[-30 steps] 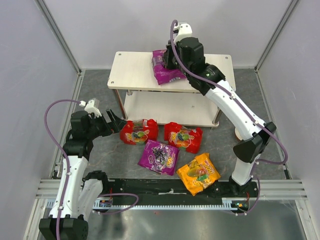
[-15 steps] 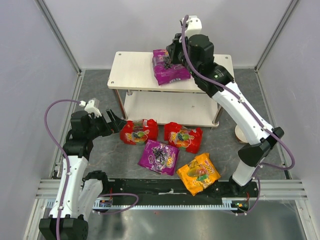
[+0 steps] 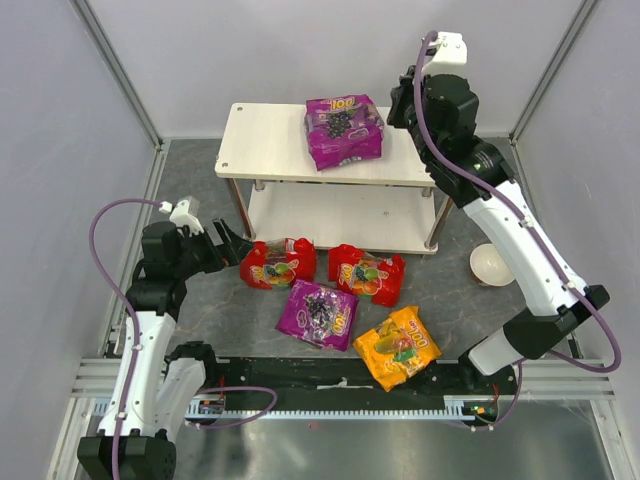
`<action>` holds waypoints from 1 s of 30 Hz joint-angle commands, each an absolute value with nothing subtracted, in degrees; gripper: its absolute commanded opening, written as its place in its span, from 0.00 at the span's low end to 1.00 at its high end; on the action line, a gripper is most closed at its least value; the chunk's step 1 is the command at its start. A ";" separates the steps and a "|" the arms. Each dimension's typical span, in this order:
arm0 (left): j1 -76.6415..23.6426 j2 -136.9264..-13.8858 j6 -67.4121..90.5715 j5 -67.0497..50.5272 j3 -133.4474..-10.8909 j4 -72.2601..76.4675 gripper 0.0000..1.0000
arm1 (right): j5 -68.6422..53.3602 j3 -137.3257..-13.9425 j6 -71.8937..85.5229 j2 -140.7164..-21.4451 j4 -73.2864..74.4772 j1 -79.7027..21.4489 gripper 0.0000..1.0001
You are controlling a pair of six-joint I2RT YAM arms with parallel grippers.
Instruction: Place and organize the candy bags onto the shelf
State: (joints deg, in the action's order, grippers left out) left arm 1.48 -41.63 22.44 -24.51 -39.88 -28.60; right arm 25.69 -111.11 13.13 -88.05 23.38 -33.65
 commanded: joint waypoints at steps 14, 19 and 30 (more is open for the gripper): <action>1.23 -41.75 21.88 -25.22 -39.55 -26.81 0.99 | 18.82 -105.73 14.50 -91.76 26.37 -29.18 0.00; 1.14 -41.84 21.88 -25.22 -39.55 -26.81 0.99 | 17.14 -104.68 15.21 -92.11 24.79 -29.18 0.00; 1.14 -42.01 21.97 -25.49 -39.46 -26.63 0.99 | 10.99 -101.87 18.10 -91.14 21.10 -29.35 0.00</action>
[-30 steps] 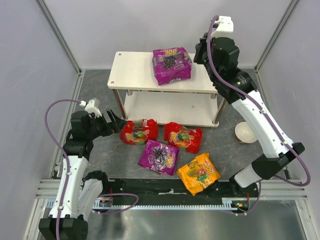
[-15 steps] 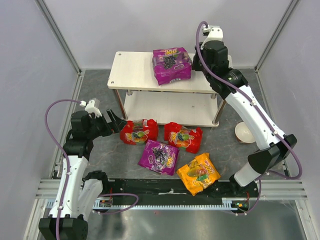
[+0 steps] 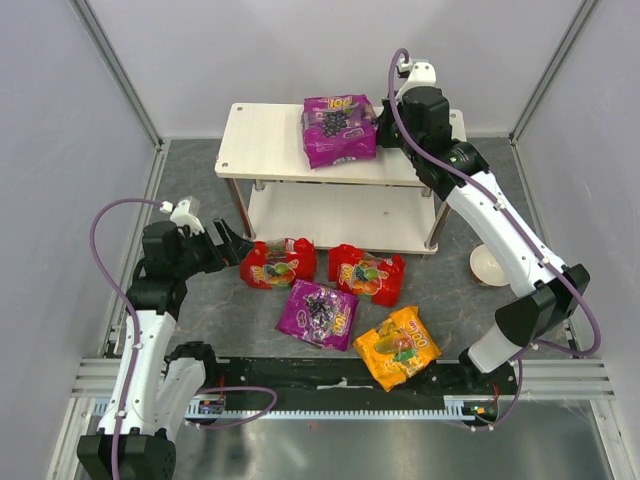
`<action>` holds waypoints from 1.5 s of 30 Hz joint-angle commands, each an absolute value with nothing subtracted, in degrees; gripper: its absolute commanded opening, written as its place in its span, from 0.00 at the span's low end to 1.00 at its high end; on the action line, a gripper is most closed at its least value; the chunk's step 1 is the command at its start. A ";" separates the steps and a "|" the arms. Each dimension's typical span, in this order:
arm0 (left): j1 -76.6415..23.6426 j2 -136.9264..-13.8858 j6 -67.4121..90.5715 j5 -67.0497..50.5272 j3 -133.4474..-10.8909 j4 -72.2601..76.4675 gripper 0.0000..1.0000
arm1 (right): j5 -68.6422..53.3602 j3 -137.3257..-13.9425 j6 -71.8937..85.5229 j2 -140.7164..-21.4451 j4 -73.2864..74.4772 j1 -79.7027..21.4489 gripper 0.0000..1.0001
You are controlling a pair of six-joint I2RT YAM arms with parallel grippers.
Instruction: Place and organize the candy bags onto the shelf
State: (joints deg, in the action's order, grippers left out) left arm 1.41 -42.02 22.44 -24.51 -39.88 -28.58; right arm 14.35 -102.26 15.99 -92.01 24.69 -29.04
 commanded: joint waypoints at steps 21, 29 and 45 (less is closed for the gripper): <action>1.05 -42.19 21.97 -25.31 -39.46 -26.63 0.99 | 8.88 -104.68 18.46 -96.50 18.02 -32.61 0.00; 1.05 -42.54 21.89 -25.40 -39.55 -26.63 0.99 | 9.14 -106.17 18.46 -98.08 17.67 -34.01 0.00; 1.06 -42.19 21.88 -25.40 -39.46 -26.72 0.99 | 14.68 -106.87 21.18 -98.70 15.82 -37.97 0.00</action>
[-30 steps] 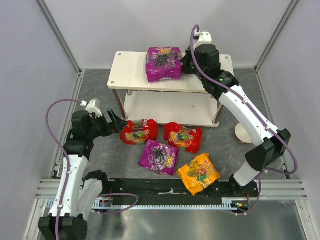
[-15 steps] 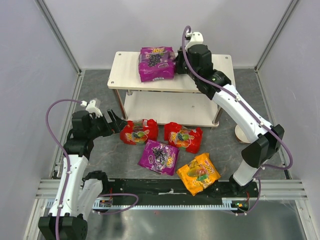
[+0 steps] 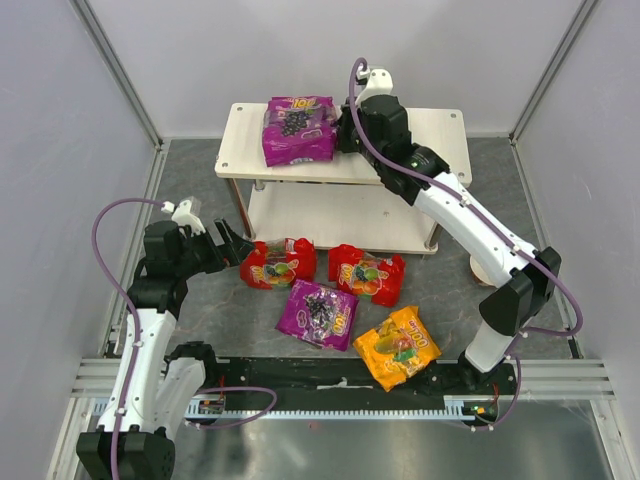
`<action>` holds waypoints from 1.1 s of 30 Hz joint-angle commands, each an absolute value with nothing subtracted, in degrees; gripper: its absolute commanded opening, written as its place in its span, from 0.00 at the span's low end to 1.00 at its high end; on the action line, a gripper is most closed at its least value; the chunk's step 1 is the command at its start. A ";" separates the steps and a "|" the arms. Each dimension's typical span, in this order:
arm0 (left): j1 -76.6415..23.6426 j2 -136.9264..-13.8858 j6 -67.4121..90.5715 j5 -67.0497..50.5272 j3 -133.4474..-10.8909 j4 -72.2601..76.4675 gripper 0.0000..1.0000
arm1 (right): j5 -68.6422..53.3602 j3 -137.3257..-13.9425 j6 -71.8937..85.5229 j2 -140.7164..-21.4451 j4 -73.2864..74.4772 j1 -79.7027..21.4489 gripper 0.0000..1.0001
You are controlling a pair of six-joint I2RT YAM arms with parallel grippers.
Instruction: Place and organize the candy bags onto the shelf
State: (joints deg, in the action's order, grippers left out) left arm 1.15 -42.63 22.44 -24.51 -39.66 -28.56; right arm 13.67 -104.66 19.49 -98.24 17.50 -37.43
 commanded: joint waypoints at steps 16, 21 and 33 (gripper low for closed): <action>0.97 -42.28 21.88 -25.49 -39.46 -26.72 0.99 | 14.94 -108.63 21.80 -100.11 16.00 -38.58 0.00; 0.97 -42.36 21.88 -25.58 -39.46 -26.72 0.99 | 15.12 -108.72 21.88 -100.28 16.26 -38.85 0.00; 0.97 -42.10 21.88 -25.40 -39.55 -26.81 0.99 | 15.21 -108.54 21.97 -100.20 16.26 -39.02 0.00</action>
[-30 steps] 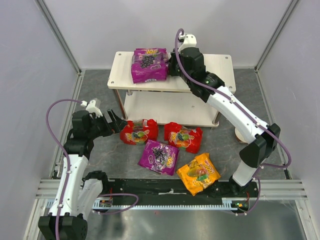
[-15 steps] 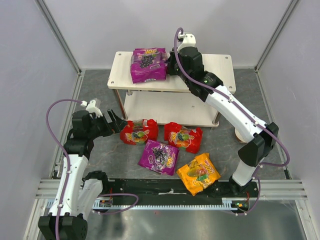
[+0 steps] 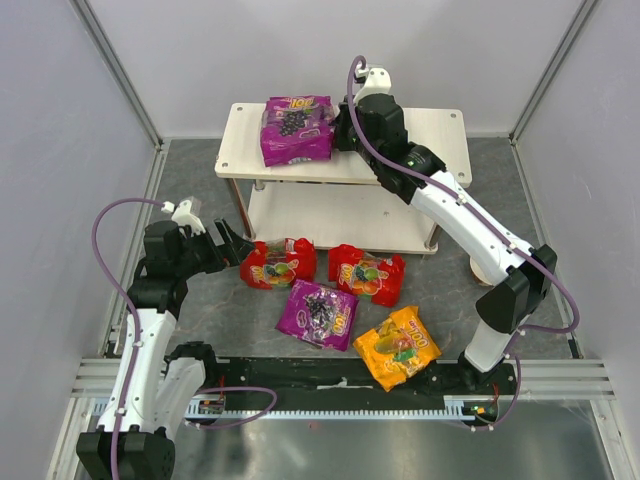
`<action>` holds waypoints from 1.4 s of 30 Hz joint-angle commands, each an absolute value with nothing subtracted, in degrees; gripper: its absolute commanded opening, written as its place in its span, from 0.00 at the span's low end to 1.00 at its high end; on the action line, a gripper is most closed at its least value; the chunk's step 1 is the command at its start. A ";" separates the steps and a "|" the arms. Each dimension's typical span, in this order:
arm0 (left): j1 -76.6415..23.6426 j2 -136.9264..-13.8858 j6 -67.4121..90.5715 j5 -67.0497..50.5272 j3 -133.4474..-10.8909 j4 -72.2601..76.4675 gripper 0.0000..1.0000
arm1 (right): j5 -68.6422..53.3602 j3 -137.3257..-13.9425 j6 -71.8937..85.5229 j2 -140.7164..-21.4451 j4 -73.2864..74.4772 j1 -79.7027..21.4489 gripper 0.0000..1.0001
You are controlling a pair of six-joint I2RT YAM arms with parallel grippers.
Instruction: Place and organize the candy bags onto the shelf
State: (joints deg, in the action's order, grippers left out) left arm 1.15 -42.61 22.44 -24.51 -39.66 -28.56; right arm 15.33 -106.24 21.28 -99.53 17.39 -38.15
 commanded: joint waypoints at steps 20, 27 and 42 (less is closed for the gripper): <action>0.88 -41.66 21.88 -25.40 -39.46 -26.72 0.99 | 15.73 -106.96 22.24 -99.67 15.82 -39.11 0.00; 0.88 -41.66 21.88 -25.40 -39.46 -26.72 0.99 | 15.38 -107.58 22.50 -100.19 15.47 -39.20 0.00; 0.88 -41.66 21.88 -25.58 -39.46 -26.72 0.99 | 23.28 -107.05 18.03 -95.03 16.70 -38.24 0.00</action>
State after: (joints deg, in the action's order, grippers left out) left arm 1.10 -42.35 22.44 -24.51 -39.66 -28.56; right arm 18.22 -106.24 20.95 -99.98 16.84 -38.85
